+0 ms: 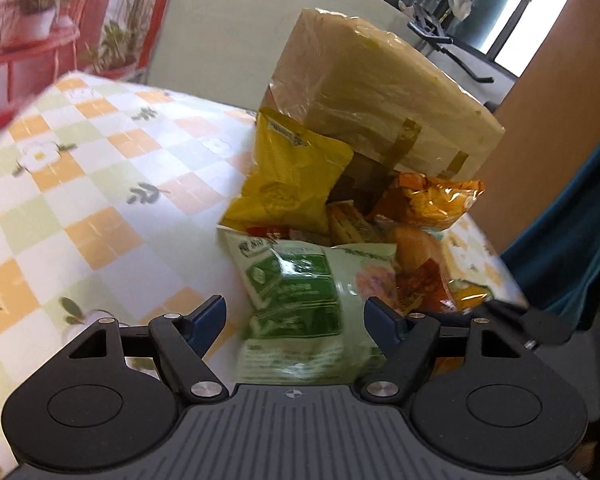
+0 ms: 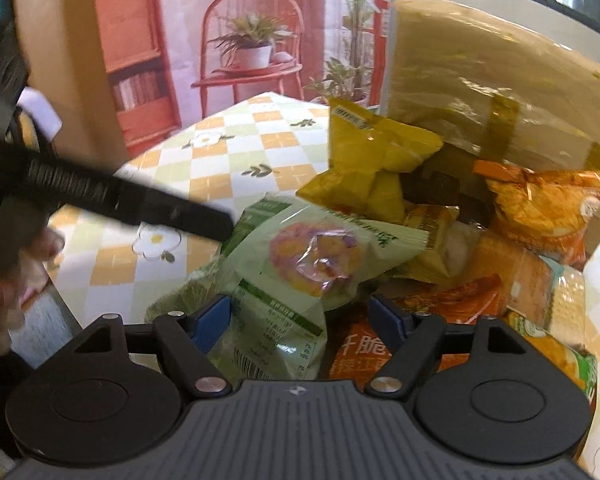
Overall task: Organize snacks
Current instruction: 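Close the left tool on the green cracker bag, then lift the green cracker bag with the left tool and drop it into the box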
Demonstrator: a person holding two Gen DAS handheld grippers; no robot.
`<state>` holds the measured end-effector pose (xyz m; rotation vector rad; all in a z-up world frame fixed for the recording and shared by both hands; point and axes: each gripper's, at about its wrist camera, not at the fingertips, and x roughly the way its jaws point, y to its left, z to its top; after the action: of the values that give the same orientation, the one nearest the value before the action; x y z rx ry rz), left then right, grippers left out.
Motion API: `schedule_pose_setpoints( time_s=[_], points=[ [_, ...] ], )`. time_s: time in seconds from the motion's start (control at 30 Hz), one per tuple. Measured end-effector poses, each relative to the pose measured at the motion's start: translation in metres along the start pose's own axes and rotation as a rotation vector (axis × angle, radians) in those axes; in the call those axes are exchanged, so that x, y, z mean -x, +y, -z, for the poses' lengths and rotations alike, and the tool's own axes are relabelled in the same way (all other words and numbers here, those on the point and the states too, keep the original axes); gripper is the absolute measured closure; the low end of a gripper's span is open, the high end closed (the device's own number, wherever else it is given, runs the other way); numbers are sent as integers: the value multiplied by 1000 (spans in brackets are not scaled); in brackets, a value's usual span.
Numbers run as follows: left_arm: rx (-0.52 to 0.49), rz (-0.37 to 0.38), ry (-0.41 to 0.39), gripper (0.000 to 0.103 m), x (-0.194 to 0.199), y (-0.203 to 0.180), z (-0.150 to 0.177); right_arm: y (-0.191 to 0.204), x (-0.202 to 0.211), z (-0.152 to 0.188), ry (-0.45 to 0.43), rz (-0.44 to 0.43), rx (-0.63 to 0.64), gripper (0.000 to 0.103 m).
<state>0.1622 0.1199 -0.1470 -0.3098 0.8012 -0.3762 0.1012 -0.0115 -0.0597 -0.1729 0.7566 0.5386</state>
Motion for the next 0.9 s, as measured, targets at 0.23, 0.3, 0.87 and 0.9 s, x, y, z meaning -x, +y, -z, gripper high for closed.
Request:
schedule_pose_setpoints(
  time_s=[0.23,0.3,0.87,0.9],
  points=[
    [30,36,54,25,-20,7,0,5,-12,2,9,-17,30,25],
    [43,53,65,25,-24,9,-1,3,-13,2,11,-17,24,25],
    [-69,24,71,32,-33,-15,7,-2,-16,7,7,-80,-21,43],
    [-72,24,68,32,-31,-16,7,-1,-15,7,4,-78,-20,44]
  ],
)
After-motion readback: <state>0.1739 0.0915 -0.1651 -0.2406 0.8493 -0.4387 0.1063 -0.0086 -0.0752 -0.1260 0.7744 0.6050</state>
